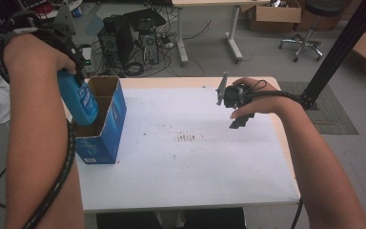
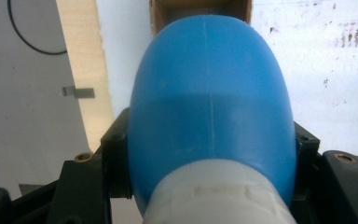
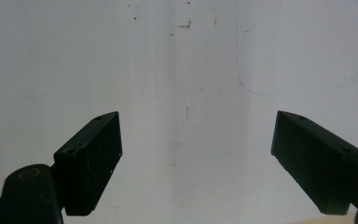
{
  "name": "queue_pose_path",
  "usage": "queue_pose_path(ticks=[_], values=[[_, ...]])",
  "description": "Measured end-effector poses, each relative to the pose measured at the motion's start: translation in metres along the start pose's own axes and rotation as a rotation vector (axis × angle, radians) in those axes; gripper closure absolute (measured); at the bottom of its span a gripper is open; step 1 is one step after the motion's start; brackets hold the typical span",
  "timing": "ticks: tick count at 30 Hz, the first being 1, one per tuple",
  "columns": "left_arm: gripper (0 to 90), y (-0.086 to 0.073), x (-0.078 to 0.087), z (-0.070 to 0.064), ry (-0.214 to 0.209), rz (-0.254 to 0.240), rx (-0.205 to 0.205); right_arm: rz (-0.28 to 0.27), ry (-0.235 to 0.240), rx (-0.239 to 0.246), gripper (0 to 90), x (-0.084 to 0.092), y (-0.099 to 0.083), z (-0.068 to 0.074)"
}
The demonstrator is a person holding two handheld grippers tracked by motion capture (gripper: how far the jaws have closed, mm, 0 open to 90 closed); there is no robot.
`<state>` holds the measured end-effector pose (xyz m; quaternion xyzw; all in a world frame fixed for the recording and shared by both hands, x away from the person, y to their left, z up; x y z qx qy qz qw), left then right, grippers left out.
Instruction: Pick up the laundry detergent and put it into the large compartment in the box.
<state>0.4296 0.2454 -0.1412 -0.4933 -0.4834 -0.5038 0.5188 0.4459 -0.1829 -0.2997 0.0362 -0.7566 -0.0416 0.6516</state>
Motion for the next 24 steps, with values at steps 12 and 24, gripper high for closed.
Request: queue_pose_path(ticks=[12,24], values=[[38.0,0.004,-0.048,-0.001,-0.021,0.027,-0.01,-0.008,-0.003,0.0,16.5,0.001,-0.001,0.0],[38.0,0.011,-0.104,-0.008,-0.038,0.062,-0.036,-0.002,-0.003,-0.001,16.4,0.0,-0.001,0.0]])
Point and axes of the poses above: each handheld gripper's, and its own axes: x roughly backward along the jaws, y roughly out of its top, z roughly to its left, the point moved 2 cm from there along -x, roughly forward along the jaws
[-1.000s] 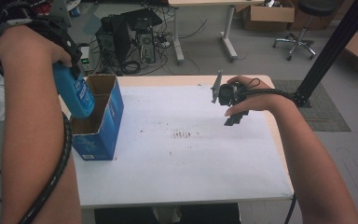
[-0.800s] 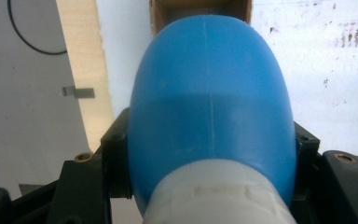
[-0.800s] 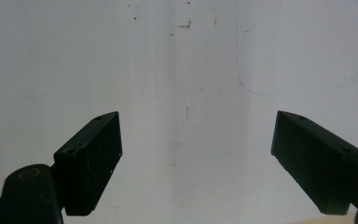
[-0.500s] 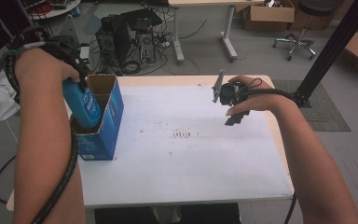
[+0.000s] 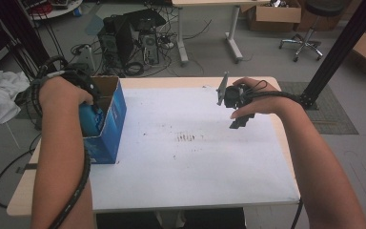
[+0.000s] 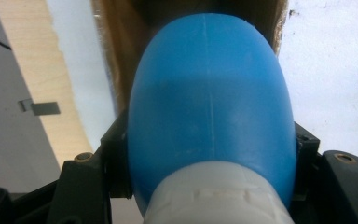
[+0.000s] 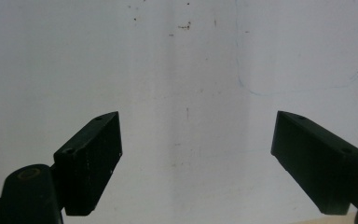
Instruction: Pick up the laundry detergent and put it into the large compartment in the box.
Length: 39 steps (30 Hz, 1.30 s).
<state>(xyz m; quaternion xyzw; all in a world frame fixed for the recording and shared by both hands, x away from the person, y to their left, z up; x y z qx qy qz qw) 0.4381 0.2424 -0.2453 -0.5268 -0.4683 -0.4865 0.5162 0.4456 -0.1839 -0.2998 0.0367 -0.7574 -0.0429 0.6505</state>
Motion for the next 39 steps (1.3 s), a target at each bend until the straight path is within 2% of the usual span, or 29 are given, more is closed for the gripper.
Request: queue_pose_path(ticks=[25,30,39], values=[[38.0,0.01,-0.06,0.007,0.03,0.027,-0.016,0.003,0.01,-0.004,16.4,-0.006,0.002,-0.002],[38.1,0.009,-0.06,0.008,0.024,0.011,-0.019,-0.001,0.004,-0.006,16.4,-0.007,0.003,-0.001],[38.0,0.006,-0.061,0.009,0.022,-0.008,-0.052,0.001,0.003,-0.007,16.4,-0.006,0.002,0.001]])
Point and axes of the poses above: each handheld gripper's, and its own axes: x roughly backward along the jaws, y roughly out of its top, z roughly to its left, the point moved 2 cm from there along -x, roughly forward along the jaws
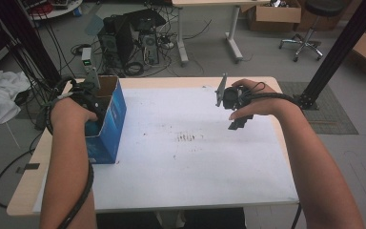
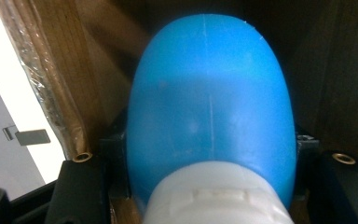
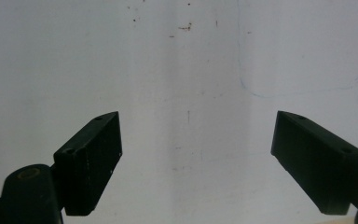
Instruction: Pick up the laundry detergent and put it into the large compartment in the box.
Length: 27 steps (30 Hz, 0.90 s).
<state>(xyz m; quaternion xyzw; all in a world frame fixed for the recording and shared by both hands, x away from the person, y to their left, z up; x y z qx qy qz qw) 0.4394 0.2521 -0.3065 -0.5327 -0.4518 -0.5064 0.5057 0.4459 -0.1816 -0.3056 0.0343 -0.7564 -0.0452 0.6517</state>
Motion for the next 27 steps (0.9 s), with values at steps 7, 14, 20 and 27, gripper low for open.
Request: queue_pose_path(ticks=[7,14,20,27], values=[[37.8,-0.002,-0.001,-0.001,0.002,-0.015,-0.003,0.009,0.0,-0.007,16.4,0.001,-0.001,0.001],[37.2,-0.004,-0.001,-0.001,-0.007,-0.018,-0.001,0.005,-0.01,-0.007,16.5,0.003,-0.001,0.002],[31.2,-0.006,0.003,-0.002,-0.031,-0.037,0.004,0.003,-0.011,-0.005,16.5,0.004,-0.001,0.002],[31.2,-0.008,0.011,-0.004,0.002,-0.055,-0.012,0.002,-0.015,-0.004,16.5,0.005,0.002,0.004]])
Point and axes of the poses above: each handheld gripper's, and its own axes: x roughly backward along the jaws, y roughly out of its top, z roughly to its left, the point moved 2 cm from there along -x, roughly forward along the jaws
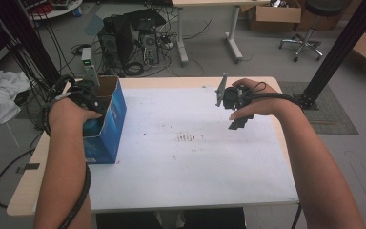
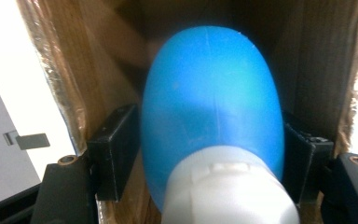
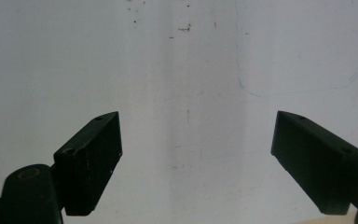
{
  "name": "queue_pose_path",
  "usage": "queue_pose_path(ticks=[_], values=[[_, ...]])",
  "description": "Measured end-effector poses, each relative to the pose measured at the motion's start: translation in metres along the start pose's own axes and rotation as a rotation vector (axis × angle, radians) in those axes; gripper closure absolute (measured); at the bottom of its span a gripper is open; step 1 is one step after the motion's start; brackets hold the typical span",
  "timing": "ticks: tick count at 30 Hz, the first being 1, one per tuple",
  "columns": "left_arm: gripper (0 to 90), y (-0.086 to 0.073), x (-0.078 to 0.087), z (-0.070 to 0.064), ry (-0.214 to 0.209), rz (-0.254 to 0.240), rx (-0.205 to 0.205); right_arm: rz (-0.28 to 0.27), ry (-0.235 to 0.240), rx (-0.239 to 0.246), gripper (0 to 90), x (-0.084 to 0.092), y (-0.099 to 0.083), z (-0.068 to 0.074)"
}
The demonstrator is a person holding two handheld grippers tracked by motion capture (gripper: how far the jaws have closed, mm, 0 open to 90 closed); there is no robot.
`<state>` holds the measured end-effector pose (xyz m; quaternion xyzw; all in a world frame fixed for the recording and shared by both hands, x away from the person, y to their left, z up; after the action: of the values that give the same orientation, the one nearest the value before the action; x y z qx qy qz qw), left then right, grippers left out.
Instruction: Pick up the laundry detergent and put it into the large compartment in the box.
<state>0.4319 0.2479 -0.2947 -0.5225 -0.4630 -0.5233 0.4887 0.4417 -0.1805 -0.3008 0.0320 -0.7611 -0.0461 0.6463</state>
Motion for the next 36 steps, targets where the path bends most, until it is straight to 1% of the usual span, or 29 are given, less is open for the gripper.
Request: queue_pose_path(ticks=[6,7,11,13,14,16,23,24,25,26,27,32,36], values=[[29.7,0.0,0.006,-0.002,0.007,-0.004,0.004,-0.006,-0.001,0.006,16.4,0.001,0.0,0.0],[29.0,0.0,0.008,-0.002,0.015,-0.007,0.0,-0.005,-0.001,0.006,16.4,0.001,0.0,0.0],[26.3,-0.001,0.018,-0.002,0.026,-0.02,0.003,-0.008,-0.002,0.006,16.5,0.002,-0.001,0.0],[25.2,-0.001,0.022,-0.003,0.029,-0.024,0.002,-0.01,-0.002,0.006,16.5,0.003,-0.001,0.0],[24.4,-0.001,0.025,-0.003,0.027,-0.026,0.007,-0.01,-0.004,0.006,16.5,0.003,-0.001,0.0],[23.9,-0.001,0.03,-0.004,0.035,-0.032,0.002,-0.01,-0.003,0.009,16.5,0.004,0.0,0.0],[20.8,-0.001,0.04,-0.004,0.037,-0.043,0.007,-0.009,-0.003,0.007,16.5,0.004,0.0,0.001],[20.3,-0.001,0.042,-0.004,0.036,-0.045,-0.002,-0.009,-0.003,0.007,16.5,0.004,0.0,0.001],[19.9,-0.001,0.043,-0.004,0.023,-0.049,-0.01,-0.007,-0.003,0.007,16.4,0.005,0.0,0.001],[19.6,-0.002,0.044,-0.004,0.015,-0.054,-0.01,-0.005,-0.004,0.006,16.5,0.005,0.0,0.0],[19.0,-0.002,0.046,-0.004,0.019,-0.055,-0.018,-0.005,-0.004,0.007,16.4,0.006,0.0,0.0],[17.1,-0.002,0.053,-0.003,0.024,-0.055,-0.024,-0.004,-0.007,0.007,16.4,0.008,0.001,0.0],[16.8,-0.003,0.061,-0.002,0.032,-0.066,-0.027,0.0,-0.005,0.008,16.4,0.007,0.002,0.0]])
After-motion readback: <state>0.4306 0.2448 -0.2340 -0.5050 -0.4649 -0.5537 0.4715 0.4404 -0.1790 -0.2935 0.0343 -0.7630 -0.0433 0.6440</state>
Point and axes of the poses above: each handheld gripper's, and its own axes: x roughly backward along the jaws, y roughly out of its top, z roughly to its left, the point moved 2 cm from there along -x, roughly forward along the jaws
